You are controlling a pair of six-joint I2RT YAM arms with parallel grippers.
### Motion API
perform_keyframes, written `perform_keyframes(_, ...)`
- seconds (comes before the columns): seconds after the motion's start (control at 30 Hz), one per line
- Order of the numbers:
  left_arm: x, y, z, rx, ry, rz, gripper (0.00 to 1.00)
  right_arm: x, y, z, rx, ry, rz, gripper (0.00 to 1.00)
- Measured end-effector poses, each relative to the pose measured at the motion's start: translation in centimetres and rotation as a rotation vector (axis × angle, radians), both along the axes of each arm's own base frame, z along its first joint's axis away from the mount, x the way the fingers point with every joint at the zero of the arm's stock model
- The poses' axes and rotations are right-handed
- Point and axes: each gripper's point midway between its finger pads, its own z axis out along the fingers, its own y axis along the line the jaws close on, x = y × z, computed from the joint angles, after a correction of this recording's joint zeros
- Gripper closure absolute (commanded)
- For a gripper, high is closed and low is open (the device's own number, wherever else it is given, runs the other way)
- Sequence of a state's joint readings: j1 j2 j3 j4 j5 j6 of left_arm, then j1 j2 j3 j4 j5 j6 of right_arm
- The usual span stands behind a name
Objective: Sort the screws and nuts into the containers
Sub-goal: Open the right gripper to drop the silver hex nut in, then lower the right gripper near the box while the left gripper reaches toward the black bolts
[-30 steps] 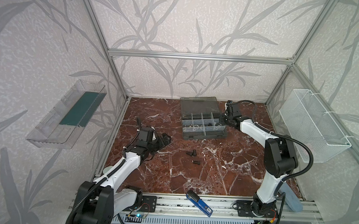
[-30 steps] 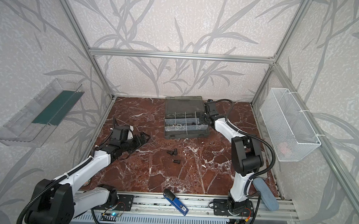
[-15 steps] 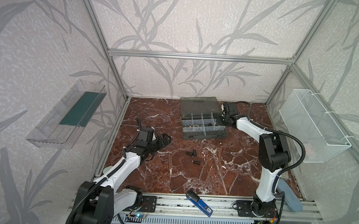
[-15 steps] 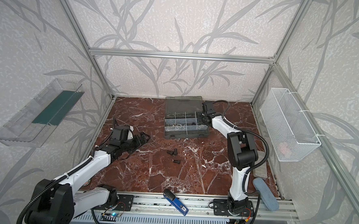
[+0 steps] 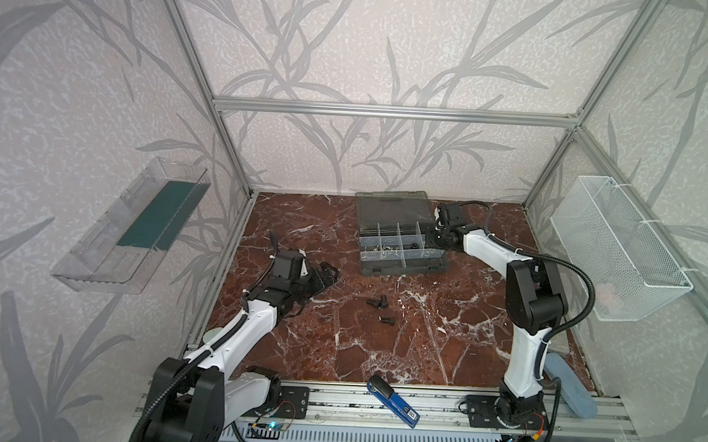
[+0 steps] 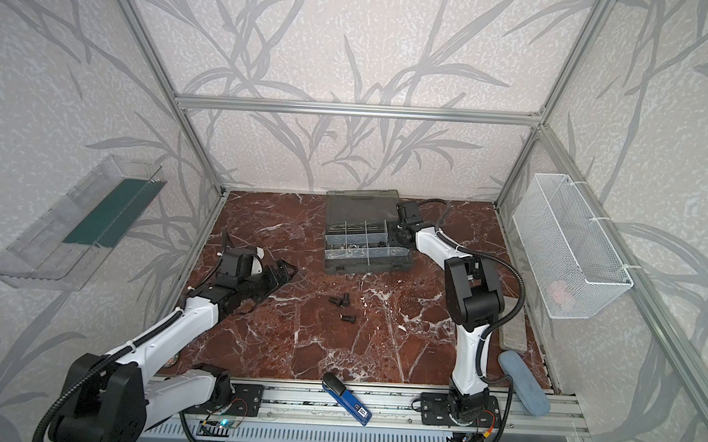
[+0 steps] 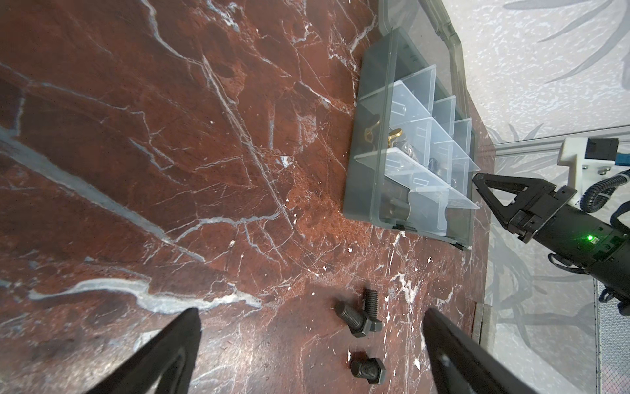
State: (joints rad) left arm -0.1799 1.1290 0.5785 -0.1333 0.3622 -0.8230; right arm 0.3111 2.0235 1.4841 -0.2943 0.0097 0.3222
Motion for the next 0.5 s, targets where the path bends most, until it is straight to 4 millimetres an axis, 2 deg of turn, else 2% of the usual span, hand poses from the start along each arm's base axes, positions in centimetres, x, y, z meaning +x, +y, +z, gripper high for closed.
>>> perform_keyframes(0.07,0.0,0.0,0.0,-0.002,0.0,-0.002,0.01,0.1,0.0,0.1,-0.004,-0.001,0.002,0.55)
perform_keyframes(0.17,0.0,0.0,0.0,-0.002,0.001,-0.002,0.01,0.2,-0.1,0.2,-0.012,-0.004,0.002,0.5)
perform_keyframes(0.37,0.0,0.0,0.0,-0.002,0.001,-0.002,0.01,0.0,0.1,0.3,-0.019,-0.006,0.03,0.47)
perform_keyframes(0.5,0.0,-0.1,0.0,-0.002,0.0,-0.002,0.01,-1.1,0.9,1.9,0.019,-0.018,0.095,0.46)
